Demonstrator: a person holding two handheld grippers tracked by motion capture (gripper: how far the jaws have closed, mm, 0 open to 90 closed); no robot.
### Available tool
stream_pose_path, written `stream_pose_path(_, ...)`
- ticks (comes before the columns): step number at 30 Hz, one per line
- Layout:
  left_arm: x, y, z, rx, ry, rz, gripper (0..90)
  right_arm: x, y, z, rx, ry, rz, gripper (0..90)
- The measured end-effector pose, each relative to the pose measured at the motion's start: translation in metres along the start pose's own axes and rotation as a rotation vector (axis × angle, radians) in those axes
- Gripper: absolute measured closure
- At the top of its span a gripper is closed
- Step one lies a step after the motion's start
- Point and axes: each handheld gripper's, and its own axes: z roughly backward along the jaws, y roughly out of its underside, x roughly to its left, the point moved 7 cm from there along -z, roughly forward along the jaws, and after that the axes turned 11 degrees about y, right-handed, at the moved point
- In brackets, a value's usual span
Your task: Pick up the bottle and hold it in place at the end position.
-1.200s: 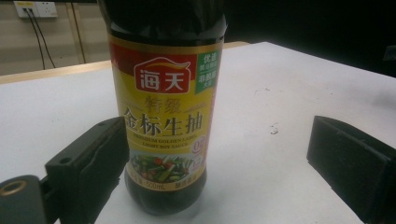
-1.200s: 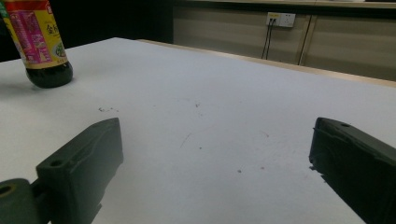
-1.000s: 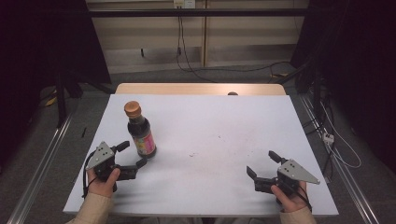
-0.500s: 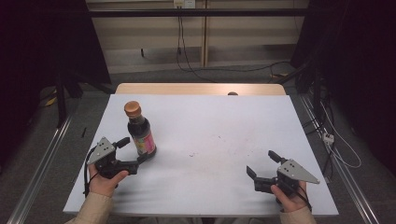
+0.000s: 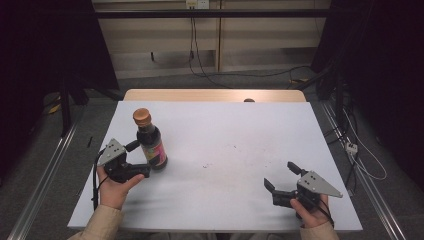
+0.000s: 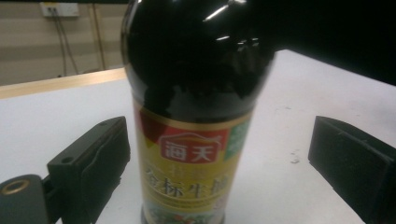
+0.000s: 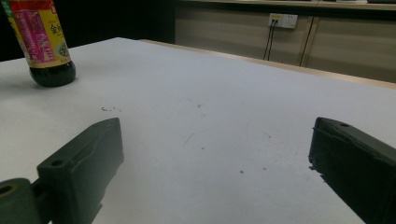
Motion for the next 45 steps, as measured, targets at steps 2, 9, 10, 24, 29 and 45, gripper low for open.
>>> stream_pose_path(2, 0.003, -0.001, -0.004, 0.0, -0.023, 0.001, 5.7, 0.0, 0.0, 0.0, 0.0, 0.001, -0.003, 2.7)
stream_pose_path(9, 0.006, -0.002, -0.007, 0.003, -0.046, -0.017, 7.6, 0.001, 0.0, -0.001, 0.001, -0.005, 0.005, 2.7)
stream_pose_path(10, 0.007, -0.003, -0.007, 0.004, -0.052, -0.021, 7.8, 0.001, 0.0, -0.001, 0.002, -0.004, 0.005, 2.7)
stream_pose_path(24, 0.015, -0.01, -0.019, -0.025, -0.075, -0.001, 12.1, 0.0, 0.0, -0.001, -0.001, -0.002, 0.002, 2.7)
stream_pose_path(29, 0.015, -0.012, -0.026, -0.025, -0.077, 0.004, 14.9, 0.001, 0.0, -0.001, 0.0, -0.006, 0.003, 2.8)
stream_pose_path(45, 0.013, -0.016, -0.032, -0.015, -0.081, -0.026, 27.8, 0.0, 0.0, -0.001, 0.001, -0.003, 0.003, 2.9)
